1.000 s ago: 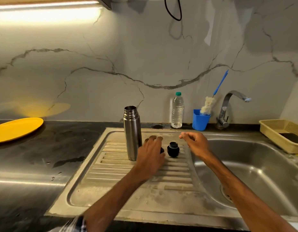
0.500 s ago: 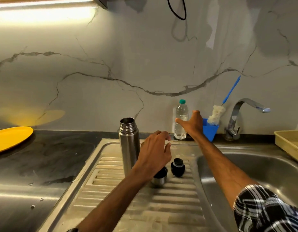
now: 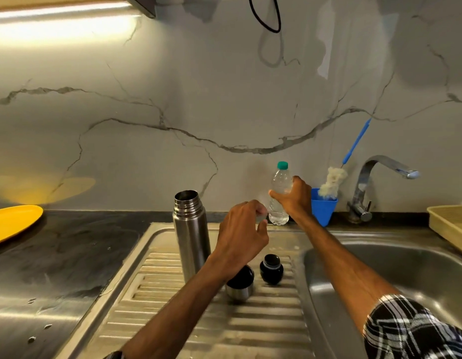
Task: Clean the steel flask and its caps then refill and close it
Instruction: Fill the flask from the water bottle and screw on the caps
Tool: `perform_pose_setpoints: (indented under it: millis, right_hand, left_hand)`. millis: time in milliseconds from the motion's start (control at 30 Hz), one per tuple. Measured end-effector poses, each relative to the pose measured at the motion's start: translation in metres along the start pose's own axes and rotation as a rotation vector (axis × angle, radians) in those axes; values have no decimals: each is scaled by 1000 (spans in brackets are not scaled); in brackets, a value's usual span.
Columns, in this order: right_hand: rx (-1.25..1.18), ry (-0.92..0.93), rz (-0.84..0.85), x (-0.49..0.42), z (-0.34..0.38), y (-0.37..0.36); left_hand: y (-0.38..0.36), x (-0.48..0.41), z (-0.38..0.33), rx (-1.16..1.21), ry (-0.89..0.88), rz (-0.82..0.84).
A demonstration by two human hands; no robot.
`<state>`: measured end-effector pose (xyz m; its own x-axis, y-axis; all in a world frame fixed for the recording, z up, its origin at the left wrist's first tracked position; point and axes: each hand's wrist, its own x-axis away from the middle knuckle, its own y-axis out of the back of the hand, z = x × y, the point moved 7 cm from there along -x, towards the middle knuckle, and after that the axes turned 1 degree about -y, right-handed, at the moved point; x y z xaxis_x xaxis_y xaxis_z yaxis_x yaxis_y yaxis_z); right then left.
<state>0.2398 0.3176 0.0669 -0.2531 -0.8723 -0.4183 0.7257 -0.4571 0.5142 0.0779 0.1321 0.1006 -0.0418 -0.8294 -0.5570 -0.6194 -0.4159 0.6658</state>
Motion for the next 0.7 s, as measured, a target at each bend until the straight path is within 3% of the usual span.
perform_pose_setpoints:
  millis: [267, 467, 700]
  right_hand:
    - [-193, 136, -4, 72, 23, 106]
    - [-244, 215, 91, 131, 45, 171]
    - [-340, 277, 191, 170, 58, 195]
  left_hand:
    - [1, -36, -51, 218, -31, -23]
    - [6, -48, -108, 451, -61, 198]
    - [34, -15, -132, 760, -98, 362]
